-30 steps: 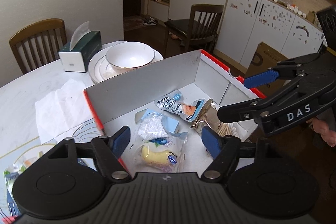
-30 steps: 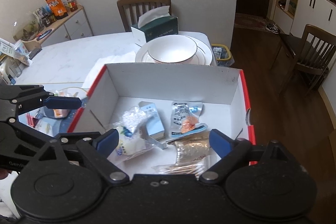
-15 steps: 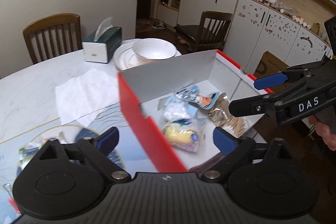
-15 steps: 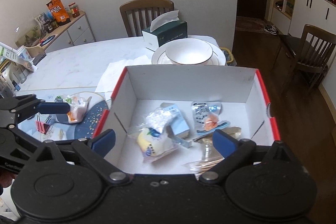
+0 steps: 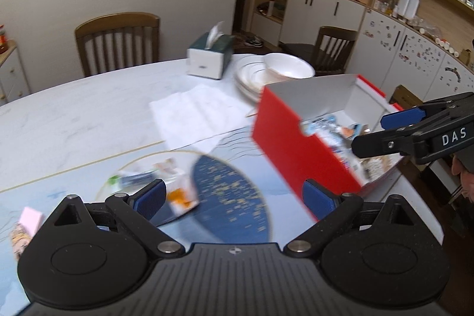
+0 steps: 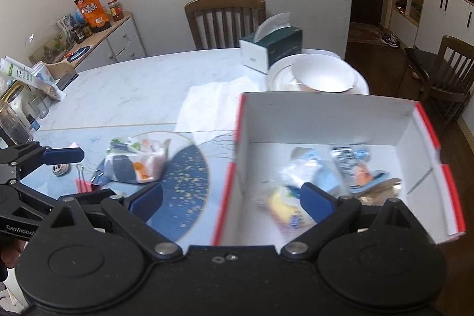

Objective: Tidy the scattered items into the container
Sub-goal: 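Withdraw both tools from the box toward the tissue pack and clip, then grasp the pink binder clip with the left tool while the right tool grasps the tissue pack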

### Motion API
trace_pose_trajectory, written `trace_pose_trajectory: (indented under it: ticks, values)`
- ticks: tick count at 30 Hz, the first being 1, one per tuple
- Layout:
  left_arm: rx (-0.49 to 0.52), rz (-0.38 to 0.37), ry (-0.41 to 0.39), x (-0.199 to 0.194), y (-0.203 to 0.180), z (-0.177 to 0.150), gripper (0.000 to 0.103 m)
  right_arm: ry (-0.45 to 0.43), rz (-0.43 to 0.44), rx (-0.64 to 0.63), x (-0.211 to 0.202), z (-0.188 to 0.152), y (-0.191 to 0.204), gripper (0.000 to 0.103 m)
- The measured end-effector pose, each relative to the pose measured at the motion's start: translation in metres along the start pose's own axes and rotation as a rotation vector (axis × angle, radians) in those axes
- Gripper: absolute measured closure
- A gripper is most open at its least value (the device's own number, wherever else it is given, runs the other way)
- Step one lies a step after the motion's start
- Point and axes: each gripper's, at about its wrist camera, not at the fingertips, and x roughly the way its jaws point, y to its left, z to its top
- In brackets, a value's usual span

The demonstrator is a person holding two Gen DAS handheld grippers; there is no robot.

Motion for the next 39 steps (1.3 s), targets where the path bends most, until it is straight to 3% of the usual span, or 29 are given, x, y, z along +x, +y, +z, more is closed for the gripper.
trace_pose_trajectory:
  ticks: [8,20,39]
  values:
    - [-0.043,0.048,0.008,-0.016,0.064,-0.023,0.004,0.023,0.005,-0.018,0.022,0.004,0.051,0.004]
    - [-0.072,0.086,0.027,-0.026,0.129,-0.044,0.004,0.053,0.018,-0.055,0.063,0.016,0.112,0.004]
    - [-0.028,0.112,0.125,0.024,0.134,-0.075,0.004,0.121,0.030,-0.097,0.147,0.028,0.152,0.001]
